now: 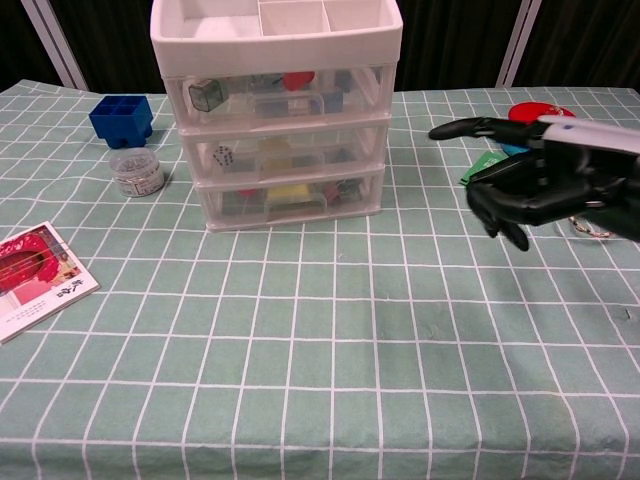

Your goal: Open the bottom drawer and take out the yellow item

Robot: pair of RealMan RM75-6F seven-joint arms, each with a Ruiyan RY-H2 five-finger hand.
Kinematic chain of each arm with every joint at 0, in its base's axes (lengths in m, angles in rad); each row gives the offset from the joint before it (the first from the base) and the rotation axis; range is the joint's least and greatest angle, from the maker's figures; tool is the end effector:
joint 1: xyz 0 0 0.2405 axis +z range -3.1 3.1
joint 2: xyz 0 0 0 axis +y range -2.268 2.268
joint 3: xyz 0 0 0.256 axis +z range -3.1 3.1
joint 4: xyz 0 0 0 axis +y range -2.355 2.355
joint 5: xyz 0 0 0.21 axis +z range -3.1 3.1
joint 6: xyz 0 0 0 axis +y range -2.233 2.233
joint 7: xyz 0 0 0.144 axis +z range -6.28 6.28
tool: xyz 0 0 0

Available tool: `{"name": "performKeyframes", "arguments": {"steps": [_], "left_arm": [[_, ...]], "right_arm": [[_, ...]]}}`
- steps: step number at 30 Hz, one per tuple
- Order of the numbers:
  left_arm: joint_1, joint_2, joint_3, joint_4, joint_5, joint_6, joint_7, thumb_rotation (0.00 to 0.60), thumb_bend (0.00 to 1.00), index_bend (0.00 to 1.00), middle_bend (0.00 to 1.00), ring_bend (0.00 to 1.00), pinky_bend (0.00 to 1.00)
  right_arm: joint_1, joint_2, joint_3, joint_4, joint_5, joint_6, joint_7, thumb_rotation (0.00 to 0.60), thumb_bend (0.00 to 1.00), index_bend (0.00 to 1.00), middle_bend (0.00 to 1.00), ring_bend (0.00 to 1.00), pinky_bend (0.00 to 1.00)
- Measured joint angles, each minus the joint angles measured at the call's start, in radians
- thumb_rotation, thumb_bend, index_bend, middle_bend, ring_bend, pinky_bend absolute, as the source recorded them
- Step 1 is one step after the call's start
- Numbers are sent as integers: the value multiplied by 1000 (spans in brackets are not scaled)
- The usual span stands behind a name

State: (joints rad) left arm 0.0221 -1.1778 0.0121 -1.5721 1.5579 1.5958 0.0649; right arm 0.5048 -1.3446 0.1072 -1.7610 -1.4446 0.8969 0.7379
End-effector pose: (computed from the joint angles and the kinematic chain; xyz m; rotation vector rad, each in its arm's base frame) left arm -0.3207 0.1344 0.1469 -1.3611 -0.8754 -0.8496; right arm -0.1685 -0.2562 0.0121 1.4988 -2.0876 1.3731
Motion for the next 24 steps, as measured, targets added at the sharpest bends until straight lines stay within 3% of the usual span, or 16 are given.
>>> {"name": "performKeyframes", "arguments": {"steps": [7, 14, 24], "left_arm": [[4, -8, 1, 30, -6, -7, -30, 600, 51, 299, 208, 189, 209], [-1, -13, -4, 45, -11, -18, -43, 600, 51, 299, 208, 189, 209], [-5, -15, -9, 60, -22, -29, -58, 600, 51, 299, 208, 189, 209]], "right_arm": [[104, -118, 84, 36, 248, -185, 46, 600, 598, 89, 795, 786, 921], [211, -243, 189, 122, 460, -402, 160, 600, 628, 57, 807, 797, 937], [303, -378, 235, 258, 616, -463, 124, 600, 628, 44, 806, 797, 937]]}}
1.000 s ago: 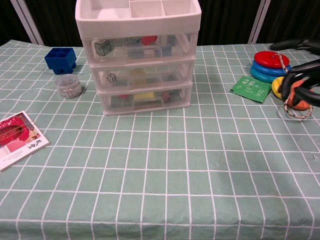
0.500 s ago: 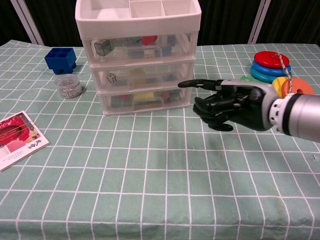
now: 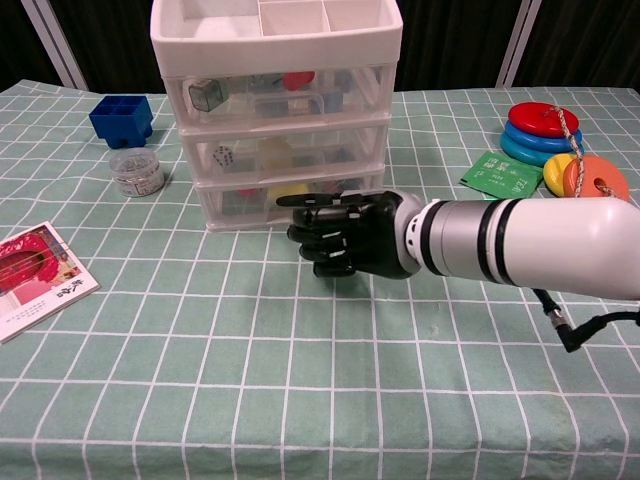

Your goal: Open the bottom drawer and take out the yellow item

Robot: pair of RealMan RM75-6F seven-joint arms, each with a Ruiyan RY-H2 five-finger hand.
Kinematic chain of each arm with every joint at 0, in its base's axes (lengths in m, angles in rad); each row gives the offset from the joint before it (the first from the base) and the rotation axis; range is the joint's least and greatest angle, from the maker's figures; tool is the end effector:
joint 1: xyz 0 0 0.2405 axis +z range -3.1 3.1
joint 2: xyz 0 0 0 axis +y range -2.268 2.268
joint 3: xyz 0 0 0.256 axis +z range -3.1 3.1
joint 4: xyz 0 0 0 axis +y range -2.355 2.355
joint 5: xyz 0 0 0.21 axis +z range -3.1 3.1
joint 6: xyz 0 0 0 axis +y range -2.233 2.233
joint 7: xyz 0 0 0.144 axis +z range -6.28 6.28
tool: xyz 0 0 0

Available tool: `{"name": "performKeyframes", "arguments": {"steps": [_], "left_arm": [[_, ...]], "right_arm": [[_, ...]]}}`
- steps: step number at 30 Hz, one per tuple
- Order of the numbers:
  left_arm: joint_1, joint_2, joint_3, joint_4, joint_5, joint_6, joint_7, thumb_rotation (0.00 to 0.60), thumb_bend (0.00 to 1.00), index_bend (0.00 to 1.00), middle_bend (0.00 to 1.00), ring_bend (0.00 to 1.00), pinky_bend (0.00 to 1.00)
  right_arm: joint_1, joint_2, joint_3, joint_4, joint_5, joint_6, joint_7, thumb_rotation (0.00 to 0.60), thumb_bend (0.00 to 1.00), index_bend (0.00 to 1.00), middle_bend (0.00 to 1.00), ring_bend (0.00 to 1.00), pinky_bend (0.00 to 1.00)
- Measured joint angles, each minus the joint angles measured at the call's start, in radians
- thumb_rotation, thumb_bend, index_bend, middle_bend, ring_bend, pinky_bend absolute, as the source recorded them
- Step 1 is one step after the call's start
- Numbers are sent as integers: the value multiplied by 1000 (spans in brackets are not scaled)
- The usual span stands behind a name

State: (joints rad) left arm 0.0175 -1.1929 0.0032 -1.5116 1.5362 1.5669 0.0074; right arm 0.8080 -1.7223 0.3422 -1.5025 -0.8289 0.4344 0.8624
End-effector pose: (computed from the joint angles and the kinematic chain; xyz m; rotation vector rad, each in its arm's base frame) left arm -0.3342 0.1374 0.1459 -1.3519 -0.9034 -0.8391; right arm -0.0749 -0.3030 -0.1068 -0.9521 2.7368 -1.0293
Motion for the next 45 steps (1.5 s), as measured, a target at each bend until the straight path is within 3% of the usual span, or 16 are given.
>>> {"name": "performKeyframes", "arguments": {"steps": [12, 30, 45], "left_arm": [[7, 0, 0, 8, -3, 6, -9, 600, 51, 299, 208, 189, 209], [15, 2, 0, 5, -7, 11, -8, 600, 51, 299, 208, 189, 209], [20, 5, 1, 5, -7, 12, -13, 600, 51, 299, 208, 189, 209]], "right_arm": [[30, -41, 9, 38, 108, -10, -84, 600, 628, 44, 806, 795, 937], [50, -91, 24, 86, 163, 14, -197, 600, 629, 39, 806, 792, 937], [57, -102, 28, 86, 210, 17, -258, 600, 630, 125, 807, 790, 937]]}}
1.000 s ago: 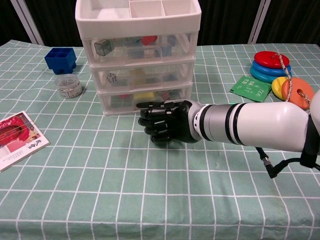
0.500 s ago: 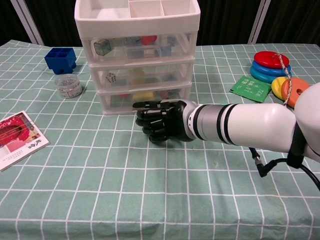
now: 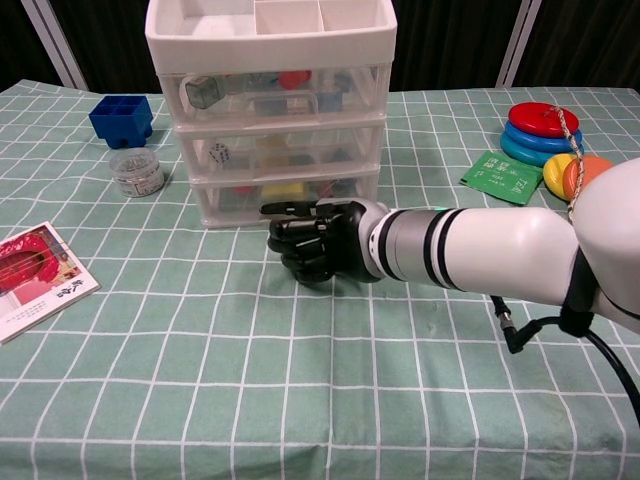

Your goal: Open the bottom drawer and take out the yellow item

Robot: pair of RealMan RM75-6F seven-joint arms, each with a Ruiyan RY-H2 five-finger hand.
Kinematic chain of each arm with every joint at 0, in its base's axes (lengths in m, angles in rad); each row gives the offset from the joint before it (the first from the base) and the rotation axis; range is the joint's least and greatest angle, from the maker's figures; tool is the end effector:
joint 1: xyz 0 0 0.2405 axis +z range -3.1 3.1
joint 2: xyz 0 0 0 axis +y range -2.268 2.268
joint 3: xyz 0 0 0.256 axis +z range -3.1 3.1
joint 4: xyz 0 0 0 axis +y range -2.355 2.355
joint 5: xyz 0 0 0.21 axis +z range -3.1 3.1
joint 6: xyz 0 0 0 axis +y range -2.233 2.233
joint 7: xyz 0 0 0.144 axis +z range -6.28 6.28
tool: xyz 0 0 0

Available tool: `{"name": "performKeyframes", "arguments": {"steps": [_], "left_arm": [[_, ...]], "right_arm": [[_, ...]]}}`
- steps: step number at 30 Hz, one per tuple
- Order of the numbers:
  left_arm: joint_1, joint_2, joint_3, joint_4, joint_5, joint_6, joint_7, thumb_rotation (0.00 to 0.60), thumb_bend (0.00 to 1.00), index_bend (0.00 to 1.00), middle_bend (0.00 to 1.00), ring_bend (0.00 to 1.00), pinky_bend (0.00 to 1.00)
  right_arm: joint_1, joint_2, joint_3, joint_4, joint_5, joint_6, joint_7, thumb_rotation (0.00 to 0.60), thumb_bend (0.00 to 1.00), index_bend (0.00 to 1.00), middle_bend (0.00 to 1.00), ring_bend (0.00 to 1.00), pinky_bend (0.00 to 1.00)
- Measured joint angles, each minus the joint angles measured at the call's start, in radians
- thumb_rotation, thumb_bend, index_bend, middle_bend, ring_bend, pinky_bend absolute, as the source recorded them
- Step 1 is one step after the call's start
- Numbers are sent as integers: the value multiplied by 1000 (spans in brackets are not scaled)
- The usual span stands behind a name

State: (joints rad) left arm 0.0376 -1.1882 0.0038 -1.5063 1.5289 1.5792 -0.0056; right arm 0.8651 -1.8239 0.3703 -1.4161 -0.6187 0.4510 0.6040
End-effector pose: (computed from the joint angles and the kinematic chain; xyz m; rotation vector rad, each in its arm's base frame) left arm -0.3385 0.1304 0.1499 -1.3271 -0.9105 -0.8292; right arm -0.0618 -0.3076 -0.1323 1.0448 -2.7755 1.0233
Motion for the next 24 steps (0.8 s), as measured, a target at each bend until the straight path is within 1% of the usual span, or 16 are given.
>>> {"name": "performKeyframes", "arguments": {"steps": [12, 16, 19, 22, 24], "left_arm": [[-4, -1, -1, -2, 3, -5, 0, 600, 51, 299, 208, 189, 209], [-5, 3, -2, -8, 7, -3, 3, 600, 51, 299, 208, 189, 209], [-3, 7, -2, -13, 8, 2, 5, 600, 51, 299, 208, 189, 209], [-3, 9, -2, -17, 8, 1, 7, 600, 51, 299, 208, 189, 209], [-4, 11, -2, -19, 10, 1, 8, 600, 51, 299, 208, 189, 209]], "right_arm": [[-46, 55, -18, -92, -9, -26, -18, 600, 637, 122, 807, 787, 937], [-64, 74, -20, -127, -25, -37, -20, 600, 636, 42, 805, 785, 938], [-85, 90, -22, -157, -74, -23, -35, 600, 635, 29, 803, 785, 938], [-108, 116, -32, -200, -162, 17, -77, 600, 630, 27, 803, 785, 938], [-119, 143, -47, -227, -234, 54, -131, 600, 628, 24, 803, 786, 939]]}}
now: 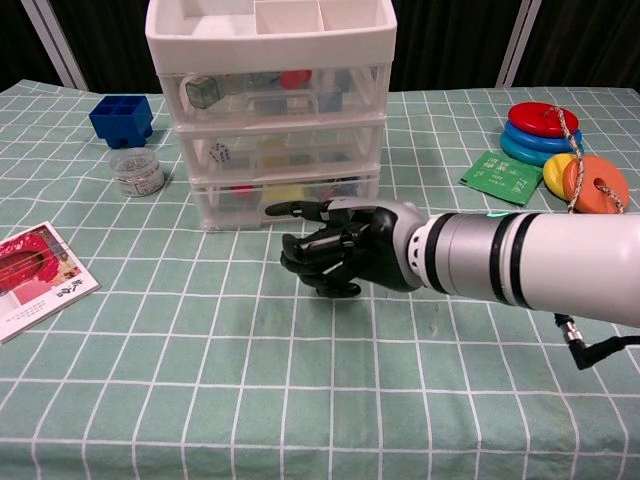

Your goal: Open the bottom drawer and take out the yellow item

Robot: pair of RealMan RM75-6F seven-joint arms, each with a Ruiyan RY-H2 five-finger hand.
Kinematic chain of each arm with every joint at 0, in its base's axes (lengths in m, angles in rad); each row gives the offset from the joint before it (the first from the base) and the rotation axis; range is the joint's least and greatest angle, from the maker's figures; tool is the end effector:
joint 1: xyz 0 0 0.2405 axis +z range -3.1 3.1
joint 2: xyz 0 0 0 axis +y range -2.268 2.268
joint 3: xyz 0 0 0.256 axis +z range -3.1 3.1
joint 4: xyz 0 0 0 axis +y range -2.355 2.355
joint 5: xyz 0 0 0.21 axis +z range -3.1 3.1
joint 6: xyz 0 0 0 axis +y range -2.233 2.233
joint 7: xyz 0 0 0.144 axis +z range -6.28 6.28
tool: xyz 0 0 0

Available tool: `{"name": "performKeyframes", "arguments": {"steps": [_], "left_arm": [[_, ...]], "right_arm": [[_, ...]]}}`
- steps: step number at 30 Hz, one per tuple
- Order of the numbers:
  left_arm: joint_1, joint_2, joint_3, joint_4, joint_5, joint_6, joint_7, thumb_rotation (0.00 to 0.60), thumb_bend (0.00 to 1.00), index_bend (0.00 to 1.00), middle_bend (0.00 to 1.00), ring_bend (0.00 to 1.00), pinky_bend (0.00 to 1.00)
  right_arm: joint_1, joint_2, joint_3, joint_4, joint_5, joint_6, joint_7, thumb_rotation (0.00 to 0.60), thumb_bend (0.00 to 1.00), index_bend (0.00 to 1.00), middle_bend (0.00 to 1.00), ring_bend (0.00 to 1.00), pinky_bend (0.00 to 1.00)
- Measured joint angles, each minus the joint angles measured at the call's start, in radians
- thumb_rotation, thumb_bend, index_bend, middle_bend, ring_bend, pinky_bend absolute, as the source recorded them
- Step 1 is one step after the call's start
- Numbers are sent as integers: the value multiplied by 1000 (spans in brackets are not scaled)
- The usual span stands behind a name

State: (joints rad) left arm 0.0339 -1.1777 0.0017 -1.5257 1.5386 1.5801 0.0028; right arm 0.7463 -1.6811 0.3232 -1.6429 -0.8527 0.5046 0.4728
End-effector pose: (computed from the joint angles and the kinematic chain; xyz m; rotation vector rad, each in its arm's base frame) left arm -0.3340 0.1323 0.1514 -1.3358 -0.9037 -0.8394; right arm -0.0712 -0.2799 -0.0925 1.4364 -2.5459 1.0852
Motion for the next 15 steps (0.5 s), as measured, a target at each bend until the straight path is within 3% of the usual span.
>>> {"name": "performKeyframes", "arguments": {"steps": [7, 11, 15], "left_arm": [[-4, 3, -2, -15, 4, -1, 14, 600, 51, 299, 208, 189, 209], [-5, 6, -3, -24, 4, -1, 22, 600, 51, 299, 208, 189, 209], [-5, 9, -2, -27, 2, -2, 26, 600, 51, 299, 208, 189, 209]], "right_arm": [[12, 69, -64, -42, -74, 150, -303, 600, 628, 44, 802, 794, 951], [46, 88, -102, -58, -22, 233, -497, 600, 628, 45, 802, 794, 951], [79, 81, -130, -58, 53, 309, -598, 600, 628, 46, 802, 794, 951]]}}
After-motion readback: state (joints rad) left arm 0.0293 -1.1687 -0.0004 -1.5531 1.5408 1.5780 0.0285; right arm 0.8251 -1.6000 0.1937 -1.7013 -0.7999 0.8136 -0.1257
